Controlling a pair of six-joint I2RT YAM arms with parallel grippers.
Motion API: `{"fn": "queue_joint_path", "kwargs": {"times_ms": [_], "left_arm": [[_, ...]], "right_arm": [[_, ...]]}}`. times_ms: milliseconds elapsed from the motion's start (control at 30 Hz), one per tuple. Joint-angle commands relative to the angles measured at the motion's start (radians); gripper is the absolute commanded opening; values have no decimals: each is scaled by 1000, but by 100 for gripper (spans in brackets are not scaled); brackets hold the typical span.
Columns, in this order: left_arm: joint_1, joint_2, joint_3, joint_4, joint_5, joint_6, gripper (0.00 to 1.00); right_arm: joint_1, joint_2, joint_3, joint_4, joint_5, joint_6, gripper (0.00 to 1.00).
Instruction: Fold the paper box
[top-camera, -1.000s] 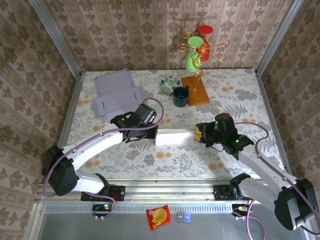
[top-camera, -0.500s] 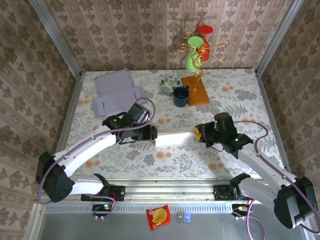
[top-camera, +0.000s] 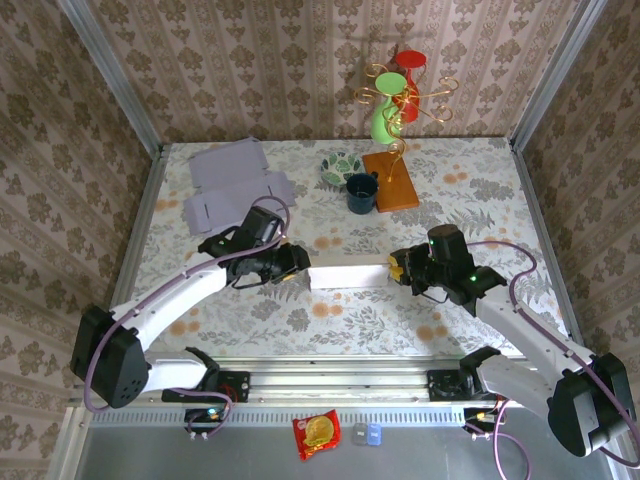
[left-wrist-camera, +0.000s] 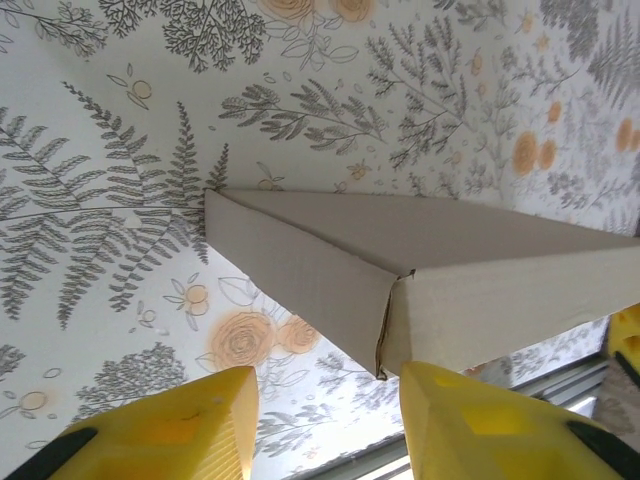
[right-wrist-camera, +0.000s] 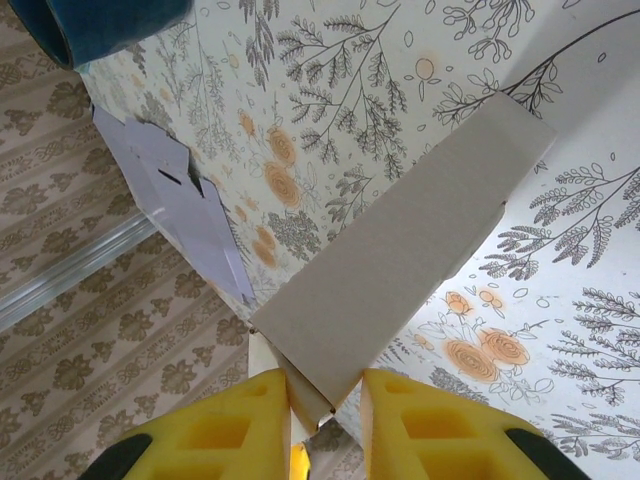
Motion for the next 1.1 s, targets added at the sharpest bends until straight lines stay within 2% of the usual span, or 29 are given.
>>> {"fn": "queue_joint_path", "kwargs": {"times_ms": [0,100,367,767,1067], "left_arm": [[3,-28,-17,72,41,-65,40],[14,-50,-24,70,48,-85,37],[43,-94,-63,148,59,-138,36],[33,16,-73,194,103,-110,36],[23,45,-144,186,83,-46,24]], "right_arm": [[11,24,-23,-176,17,-19,24],[11,24,-24,-175,18,-17,24],[11,24,-27,-165,14,-18,24],[13,27,-34,-161,17,-17,24],[11,29,-34,-209,20,-21,26]]}}
